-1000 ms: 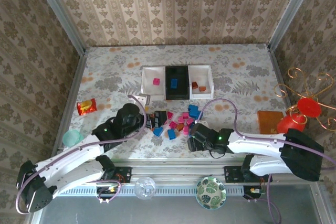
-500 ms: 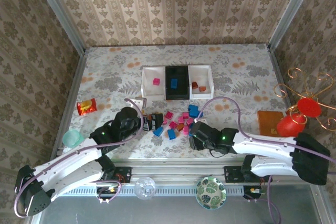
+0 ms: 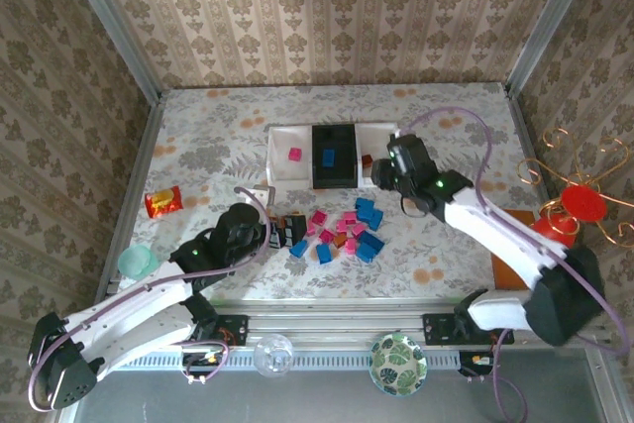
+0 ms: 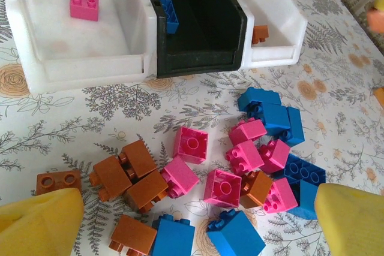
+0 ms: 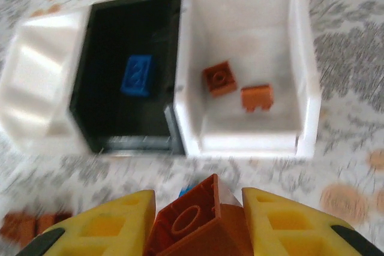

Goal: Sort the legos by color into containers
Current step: Place the lego in the container.

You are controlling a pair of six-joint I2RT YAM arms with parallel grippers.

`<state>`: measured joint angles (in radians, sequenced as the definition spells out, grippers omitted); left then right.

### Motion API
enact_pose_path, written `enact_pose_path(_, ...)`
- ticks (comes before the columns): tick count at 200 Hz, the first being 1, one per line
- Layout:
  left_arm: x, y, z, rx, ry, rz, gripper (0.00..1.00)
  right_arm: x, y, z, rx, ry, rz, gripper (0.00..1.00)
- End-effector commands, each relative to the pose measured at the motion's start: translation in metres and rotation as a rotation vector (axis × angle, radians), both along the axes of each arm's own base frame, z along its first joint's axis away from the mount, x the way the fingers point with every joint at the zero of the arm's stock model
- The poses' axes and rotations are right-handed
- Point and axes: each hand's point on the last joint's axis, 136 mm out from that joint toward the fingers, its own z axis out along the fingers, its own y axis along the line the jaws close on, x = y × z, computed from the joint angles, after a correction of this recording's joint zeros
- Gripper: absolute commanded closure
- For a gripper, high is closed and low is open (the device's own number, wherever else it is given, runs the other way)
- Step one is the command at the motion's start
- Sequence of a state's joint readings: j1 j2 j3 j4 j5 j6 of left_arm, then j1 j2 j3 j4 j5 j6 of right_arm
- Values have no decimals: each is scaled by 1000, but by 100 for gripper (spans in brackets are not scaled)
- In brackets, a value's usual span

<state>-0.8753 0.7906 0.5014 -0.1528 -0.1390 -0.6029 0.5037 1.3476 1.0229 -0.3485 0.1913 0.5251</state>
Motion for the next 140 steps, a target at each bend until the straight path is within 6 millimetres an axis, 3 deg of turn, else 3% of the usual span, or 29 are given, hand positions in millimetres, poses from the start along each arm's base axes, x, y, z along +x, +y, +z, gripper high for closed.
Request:
enact_pose_path(1,-3,6,-10,13,38,15,0,40,-5,-17,-71,18,-22,68)
enact_pose_path(22,-5,9,-14,27,50,17,0,72,-7,-35,-107,67,-56,68)
enact_pose_path(48,-6,17,-22,49,74,46,0,96,-10,-59,-93,120,-90,65)
enact_pose_path(72,-5,27,-31,74,106,77,0,114,-4,-66,-67,132,-78,52)
enact_pose_path(97,-6,31,-36,76,129,84,0,124,-1,-56,-72,127,-69,33)
enact_pose_path(122,-5,32,-40,77,150,77,0,118,3,-32,-36,86,-48,29)
enact_pose_path(140,-5,33,-47,107,172,67,5,102,10,-17,4,49,-18,28)
